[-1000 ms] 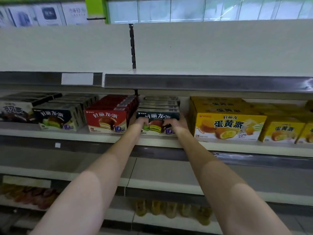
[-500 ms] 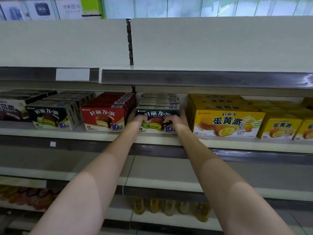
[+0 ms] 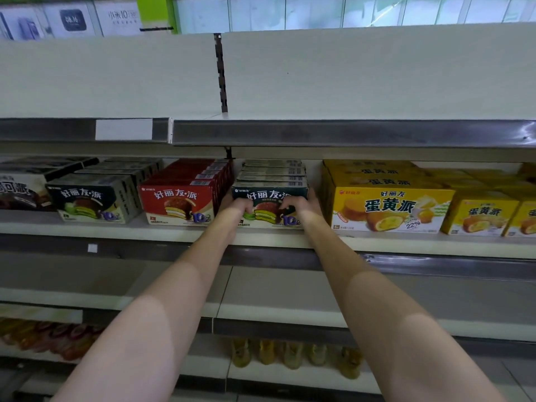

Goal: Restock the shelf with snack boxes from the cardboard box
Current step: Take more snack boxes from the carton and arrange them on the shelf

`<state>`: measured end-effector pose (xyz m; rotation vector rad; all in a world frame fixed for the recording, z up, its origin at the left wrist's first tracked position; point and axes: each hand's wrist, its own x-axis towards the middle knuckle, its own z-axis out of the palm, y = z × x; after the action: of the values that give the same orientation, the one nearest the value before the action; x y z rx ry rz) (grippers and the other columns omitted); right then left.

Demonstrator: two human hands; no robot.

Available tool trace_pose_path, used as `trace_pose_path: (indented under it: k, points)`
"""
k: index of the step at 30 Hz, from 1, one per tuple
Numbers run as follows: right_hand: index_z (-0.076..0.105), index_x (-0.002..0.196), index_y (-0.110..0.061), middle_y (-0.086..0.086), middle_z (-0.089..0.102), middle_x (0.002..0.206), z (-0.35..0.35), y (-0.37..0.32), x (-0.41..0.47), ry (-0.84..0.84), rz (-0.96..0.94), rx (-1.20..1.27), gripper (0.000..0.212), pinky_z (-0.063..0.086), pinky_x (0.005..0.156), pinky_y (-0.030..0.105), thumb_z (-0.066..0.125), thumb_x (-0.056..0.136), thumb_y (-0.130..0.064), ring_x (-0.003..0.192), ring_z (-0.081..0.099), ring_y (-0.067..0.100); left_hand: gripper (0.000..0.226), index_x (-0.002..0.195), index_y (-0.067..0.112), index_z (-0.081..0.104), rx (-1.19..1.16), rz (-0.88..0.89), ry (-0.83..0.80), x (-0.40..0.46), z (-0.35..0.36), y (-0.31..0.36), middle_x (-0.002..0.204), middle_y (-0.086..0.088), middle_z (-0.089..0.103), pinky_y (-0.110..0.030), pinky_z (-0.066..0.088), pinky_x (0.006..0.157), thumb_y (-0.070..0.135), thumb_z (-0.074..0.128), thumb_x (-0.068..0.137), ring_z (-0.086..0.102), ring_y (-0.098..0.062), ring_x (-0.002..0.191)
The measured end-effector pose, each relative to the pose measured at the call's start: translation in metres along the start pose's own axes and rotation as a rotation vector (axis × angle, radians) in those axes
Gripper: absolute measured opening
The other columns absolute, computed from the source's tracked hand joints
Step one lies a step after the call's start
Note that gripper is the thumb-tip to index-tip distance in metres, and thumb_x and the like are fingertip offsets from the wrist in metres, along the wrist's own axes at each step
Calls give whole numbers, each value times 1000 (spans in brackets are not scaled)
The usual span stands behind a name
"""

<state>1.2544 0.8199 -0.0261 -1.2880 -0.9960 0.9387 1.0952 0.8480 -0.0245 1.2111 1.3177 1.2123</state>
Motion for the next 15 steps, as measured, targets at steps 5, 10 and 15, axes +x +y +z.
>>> trace_pose_path:
  k: [5, 10, 15]
  points:
    - [50, 137, -15, 4, 62, 119, -1, 2, 2, -8, 8, 12, 63, 42, 93, 33, 61, 78, 7, 111, 54, 24, 69, 132, 15, 56, -20, 7, -13, 4, 0, -3, 115, -4, 62, -32, 42, 87, -9, 54, 68, 53, -27, 109]
    - [48, 140, -18, 1, 58, 117, 0, -1, -3, 4, 22, 22, 64, 38, 90, 31, 56, 82, 7, 108, 50, 19, 72, 132, 18, 57, -21, -1, -12, 3, 0, -3, 119, -5, 64, -38, 45, 94, -7, 55, 64, 54, -30, 113]
    - [53, 134, -20, 4, 64, 117, 3, -7, -7, 25, 89, -58, 61, 47, 99, 40, 63, 76, -2, 108, 57, 26, 71, 139, 16, 53, 31, -21, 24, -3, 1, 4, 129, -9, 60, -33, 43, 91, -8, 55, 72, 52, -28, 112]
